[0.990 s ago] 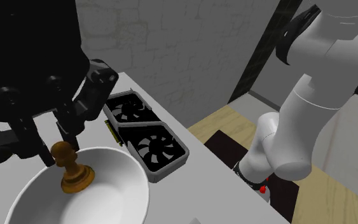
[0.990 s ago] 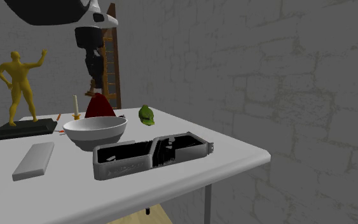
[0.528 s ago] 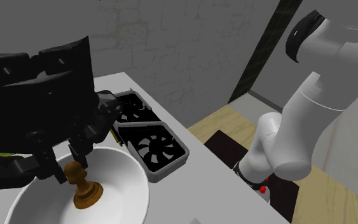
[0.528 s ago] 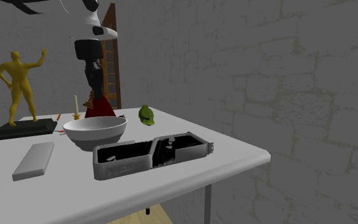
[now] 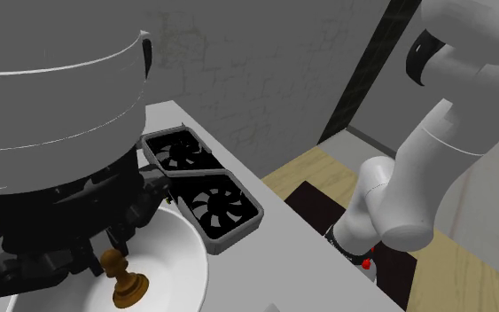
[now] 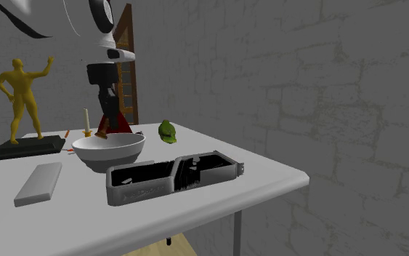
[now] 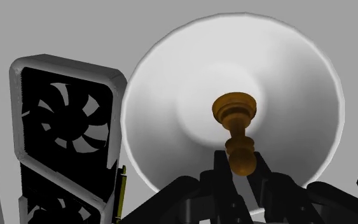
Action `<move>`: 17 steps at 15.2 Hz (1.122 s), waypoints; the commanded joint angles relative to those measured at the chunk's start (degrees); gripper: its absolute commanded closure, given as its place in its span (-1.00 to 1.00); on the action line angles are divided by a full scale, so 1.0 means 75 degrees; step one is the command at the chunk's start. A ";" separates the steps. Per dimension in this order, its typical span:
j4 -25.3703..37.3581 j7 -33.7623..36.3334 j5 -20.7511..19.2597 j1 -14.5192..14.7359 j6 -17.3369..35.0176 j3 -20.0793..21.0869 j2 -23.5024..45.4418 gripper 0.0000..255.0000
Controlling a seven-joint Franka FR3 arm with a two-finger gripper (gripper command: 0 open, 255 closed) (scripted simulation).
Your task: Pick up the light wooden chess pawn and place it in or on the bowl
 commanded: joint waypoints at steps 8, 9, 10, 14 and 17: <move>-0.0114 -0.0010 0.0018 -0.0009 0.0095 -0.0009 -0.0030 1.00; -0.0114 -0.0010 0.0018 -0.0009 0.0095 -0.0009 -0.0030 -1.00; -0.0114 -0.0010 0.0018 -0.0009 0.0095 -0.0009 -0.0030 -1.00; -0.0114 -0.0010 0.0018 -0.0009 0.0095 -0.0009 -0.0030 -1.00; 0.0873 0.0063 -0.0109 0.0071 -0.0736 0.0067 0.0176 -1.00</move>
